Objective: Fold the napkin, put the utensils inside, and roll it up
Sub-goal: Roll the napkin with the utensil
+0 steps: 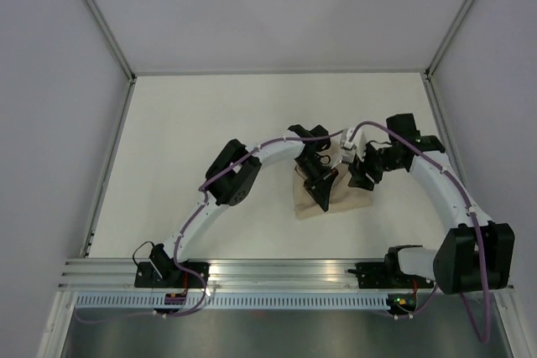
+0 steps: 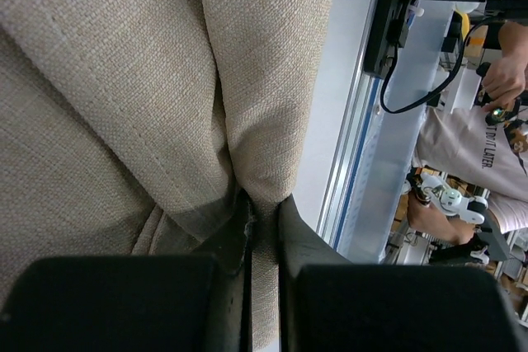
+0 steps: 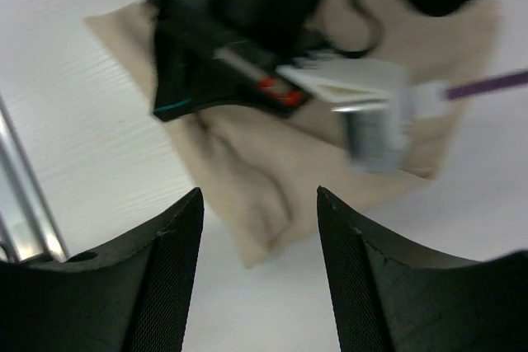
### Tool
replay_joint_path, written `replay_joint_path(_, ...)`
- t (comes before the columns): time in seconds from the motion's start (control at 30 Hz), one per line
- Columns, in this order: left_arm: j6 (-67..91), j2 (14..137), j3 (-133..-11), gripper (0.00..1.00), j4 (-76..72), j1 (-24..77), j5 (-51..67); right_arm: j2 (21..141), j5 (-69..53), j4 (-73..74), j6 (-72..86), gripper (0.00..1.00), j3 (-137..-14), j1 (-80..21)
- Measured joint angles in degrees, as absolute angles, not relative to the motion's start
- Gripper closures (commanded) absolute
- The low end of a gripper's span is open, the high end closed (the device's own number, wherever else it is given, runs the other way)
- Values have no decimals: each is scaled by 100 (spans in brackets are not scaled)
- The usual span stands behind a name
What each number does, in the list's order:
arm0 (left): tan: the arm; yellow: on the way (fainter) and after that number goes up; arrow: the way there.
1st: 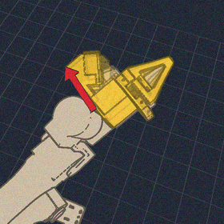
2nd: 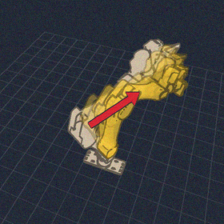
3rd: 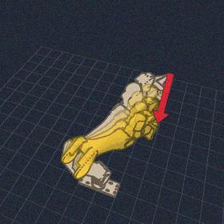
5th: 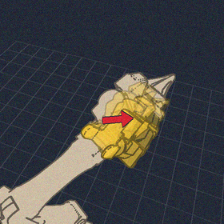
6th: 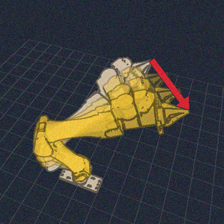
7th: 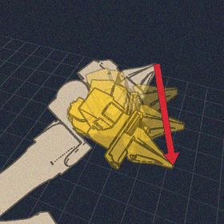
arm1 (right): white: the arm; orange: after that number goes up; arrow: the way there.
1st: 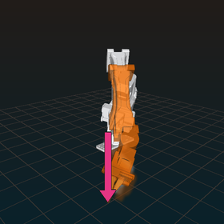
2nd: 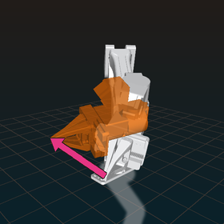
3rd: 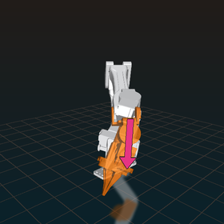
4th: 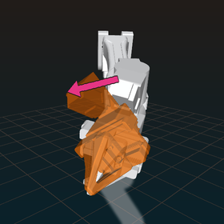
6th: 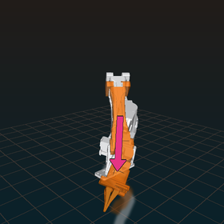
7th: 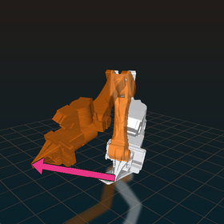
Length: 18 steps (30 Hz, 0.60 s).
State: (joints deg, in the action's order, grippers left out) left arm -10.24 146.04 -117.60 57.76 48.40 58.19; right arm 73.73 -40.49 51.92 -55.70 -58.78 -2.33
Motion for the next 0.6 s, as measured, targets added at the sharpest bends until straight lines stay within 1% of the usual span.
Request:
replay_joint_path(0.1,-1002,14634,-11786,98,5791,4805,5852,6890,-3841,5137,-5784,33,-4965,-904)
replay_joint_path(0.2,-982,14691,-11861,98,5859,4792,5887,6554,-3516,4877,-5848,32,-4390,-1406)
replay_joint_path(0.37,-956,14789,-12014,98,6001,4781,5922,6692,-3096,4206,-5848,32,-4073,-2062)
replay_joint_path(0.6,-921,14873,-12171,98,6125,4770,5913,7070,-2659,3323,-5695,32,-3710,-2692)
